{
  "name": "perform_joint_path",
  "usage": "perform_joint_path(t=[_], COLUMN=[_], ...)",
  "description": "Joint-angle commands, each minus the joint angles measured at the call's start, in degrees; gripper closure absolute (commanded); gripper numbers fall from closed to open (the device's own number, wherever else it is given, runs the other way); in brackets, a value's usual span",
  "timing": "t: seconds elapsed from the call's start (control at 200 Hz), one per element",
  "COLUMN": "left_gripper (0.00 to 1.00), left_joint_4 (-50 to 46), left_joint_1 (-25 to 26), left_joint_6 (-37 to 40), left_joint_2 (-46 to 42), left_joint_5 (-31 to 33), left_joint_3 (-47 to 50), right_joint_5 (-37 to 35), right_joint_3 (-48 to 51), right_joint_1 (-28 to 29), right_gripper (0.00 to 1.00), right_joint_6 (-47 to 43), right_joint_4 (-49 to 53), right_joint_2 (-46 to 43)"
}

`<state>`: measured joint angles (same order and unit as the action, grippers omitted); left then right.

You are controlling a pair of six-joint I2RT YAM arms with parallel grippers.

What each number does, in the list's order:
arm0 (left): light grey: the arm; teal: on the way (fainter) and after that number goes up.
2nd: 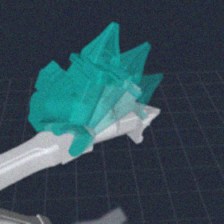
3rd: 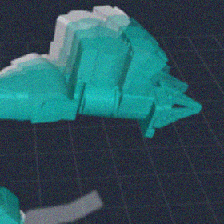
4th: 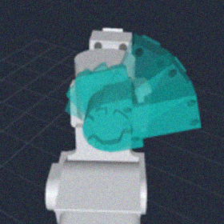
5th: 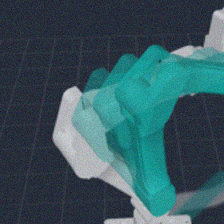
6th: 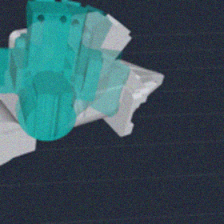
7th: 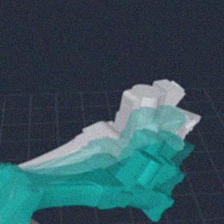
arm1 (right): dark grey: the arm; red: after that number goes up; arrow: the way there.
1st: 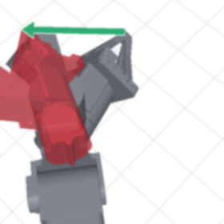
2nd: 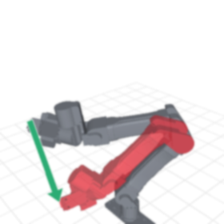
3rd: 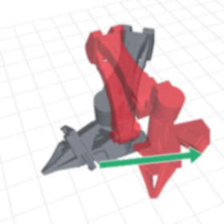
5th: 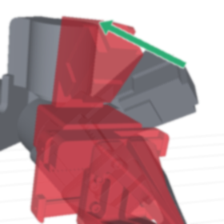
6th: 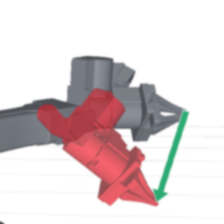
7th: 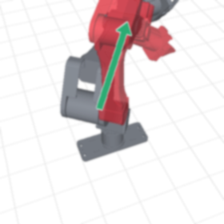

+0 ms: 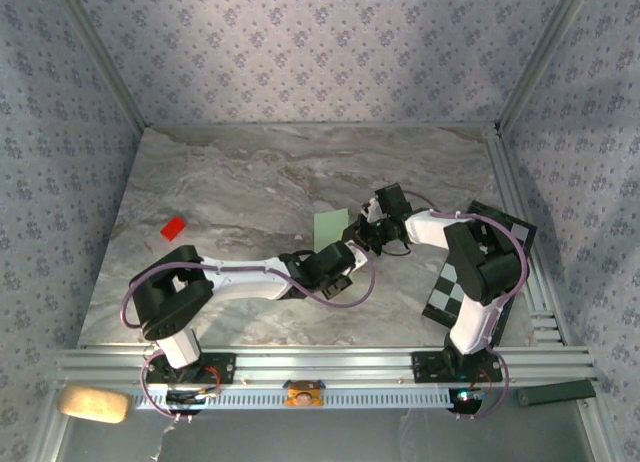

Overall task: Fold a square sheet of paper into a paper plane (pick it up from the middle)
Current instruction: Fold the triangle a second time at the center of the table.

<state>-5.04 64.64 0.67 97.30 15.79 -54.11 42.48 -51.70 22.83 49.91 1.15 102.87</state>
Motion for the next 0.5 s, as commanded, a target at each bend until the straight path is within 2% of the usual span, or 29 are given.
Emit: perform_joint_path(t=[0.0,0.255,0.495], left_gripper=[0.52,0.6,0.8], left_joint_4=[1.4,1.4,1.2], left_joint_1=[0.3,0.3,0.3], left_joint_6=[0.8,0.9,1.0], left_joint_2=[0.6,0.4,-0.1], left_joint_5=[1.6,0.2,0.3], left_joint_3=[-1.9,-1.7,-1.3], right_joint_5=[0.6,0.4,0.2], right_joint_3=[-1.1,-0.9,-0.7], right_joint_1=[-0.2,-0.4,-0.3], right_gripper=[0.89,0.88,0.88], right_joint_6=[-0.8,-0.9,-0.9], right_joint_4=[1.3,1.5,1.8], right_joint_2=[0.4,0.1,-0.1])
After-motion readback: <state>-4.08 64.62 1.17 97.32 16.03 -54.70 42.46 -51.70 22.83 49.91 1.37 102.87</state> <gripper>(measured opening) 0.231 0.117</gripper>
